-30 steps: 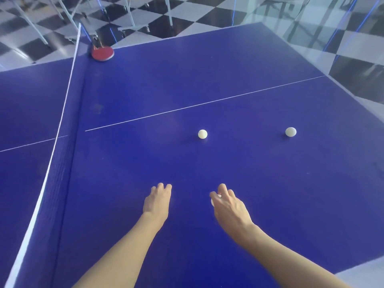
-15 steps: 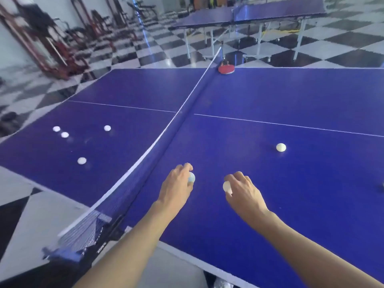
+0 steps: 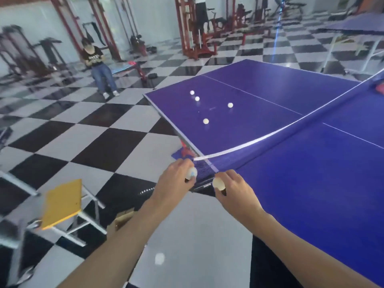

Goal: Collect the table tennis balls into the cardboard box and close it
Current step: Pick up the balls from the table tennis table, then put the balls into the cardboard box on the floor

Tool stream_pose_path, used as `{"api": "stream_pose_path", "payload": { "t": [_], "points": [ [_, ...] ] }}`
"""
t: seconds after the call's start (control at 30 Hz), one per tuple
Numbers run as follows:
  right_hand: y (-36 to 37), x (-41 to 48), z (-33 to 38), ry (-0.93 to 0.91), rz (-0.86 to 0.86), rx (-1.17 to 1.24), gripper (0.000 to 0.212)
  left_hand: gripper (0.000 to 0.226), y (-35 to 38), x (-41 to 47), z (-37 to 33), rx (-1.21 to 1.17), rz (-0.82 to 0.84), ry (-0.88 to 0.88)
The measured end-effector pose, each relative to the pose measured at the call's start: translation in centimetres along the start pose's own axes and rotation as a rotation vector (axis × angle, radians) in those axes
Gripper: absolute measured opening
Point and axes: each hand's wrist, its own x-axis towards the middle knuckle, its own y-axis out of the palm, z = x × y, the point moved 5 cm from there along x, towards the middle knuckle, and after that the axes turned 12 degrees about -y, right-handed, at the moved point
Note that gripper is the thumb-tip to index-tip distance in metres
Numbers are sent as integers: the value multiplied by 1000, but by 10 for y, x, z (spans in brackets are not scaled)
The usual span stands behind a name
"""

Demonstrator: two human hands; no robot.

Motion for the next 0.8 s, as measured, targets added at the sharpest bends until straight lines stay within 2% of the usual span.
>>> {"api": "stream_pose_path", "payload": {
  "t": [0.2,0.4,0.57,0.8],
  "points": [
    [104,65,105,-97,89,53,37,31,-37,-9,152,44,-12,-61],
    [192,121,196,-104,114,85,34,44,-59,-9,300,85,19,-150],
    [247,149,238,-135,202,120,33,46,-63,-4,384,49,64,-272],
    [334,205,261,-167,378,102,34,39,-39,19,475,-7,131,-403]
  ]
}}
